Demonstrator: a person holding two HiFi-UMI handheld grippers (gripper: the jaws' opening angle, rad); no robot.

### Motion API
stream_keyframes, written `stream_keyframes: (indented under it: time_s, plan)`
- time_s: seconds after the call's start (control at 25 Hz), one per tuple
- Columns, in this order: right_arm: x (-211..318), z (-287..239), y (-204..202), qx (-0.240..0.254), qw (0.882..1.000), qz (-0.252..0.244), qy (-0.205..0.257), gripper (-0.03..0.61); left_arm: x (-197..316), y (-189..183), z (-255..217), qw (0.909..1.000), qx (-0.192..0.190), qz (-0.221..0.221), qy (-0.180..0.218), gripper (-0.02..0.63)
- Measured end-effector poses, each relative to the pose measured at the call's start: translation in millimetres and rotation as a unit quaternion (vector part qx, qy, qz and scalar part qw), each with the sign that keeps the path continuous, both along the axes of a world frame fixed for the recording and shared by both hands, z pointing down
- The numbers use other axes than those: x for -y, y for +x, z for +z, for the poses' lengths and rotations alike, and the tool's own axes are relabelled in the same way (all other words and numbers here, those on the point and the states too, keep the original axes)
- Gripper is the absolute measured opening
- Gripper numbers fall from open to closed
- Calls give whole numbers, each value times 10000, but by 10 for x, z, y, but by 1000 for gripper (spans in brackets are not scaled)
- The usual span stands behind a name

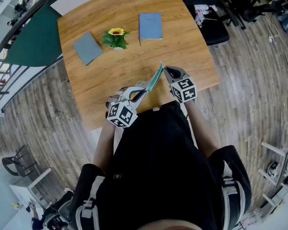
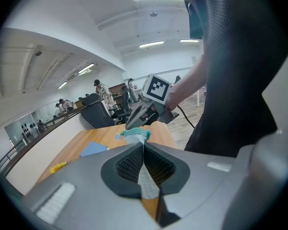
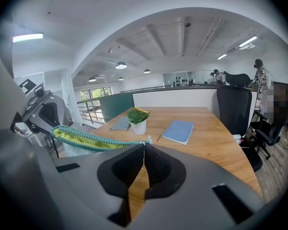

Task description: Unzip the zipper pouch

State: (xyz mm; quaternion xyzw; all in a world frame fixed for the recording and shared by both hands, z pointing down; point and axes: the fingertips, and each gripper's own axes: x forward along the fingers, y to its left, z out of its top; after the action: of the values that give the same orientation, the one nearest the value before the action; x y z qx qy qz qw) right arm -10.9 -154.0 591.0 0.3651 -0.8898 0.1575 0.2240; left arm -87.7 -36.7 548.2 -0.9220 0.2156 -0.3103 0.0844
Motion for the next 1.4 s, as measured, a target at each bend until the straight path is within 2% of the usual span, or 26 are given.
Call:
stream_keyframes:
  time_s: [0.96,1.2,1.4]
  plan:
    - [129,15,166,-48,9996,283,15,9,33,-25,-27,10000,19,13,31,6]
    - [151,-38,217,-39,9988,444,176,13,43,-16,-57,9999,44,56,88,6]
    - [64,-61,117,-34,9996,224,151,8,20,-36,-156,9999,-117,-3,107,6]
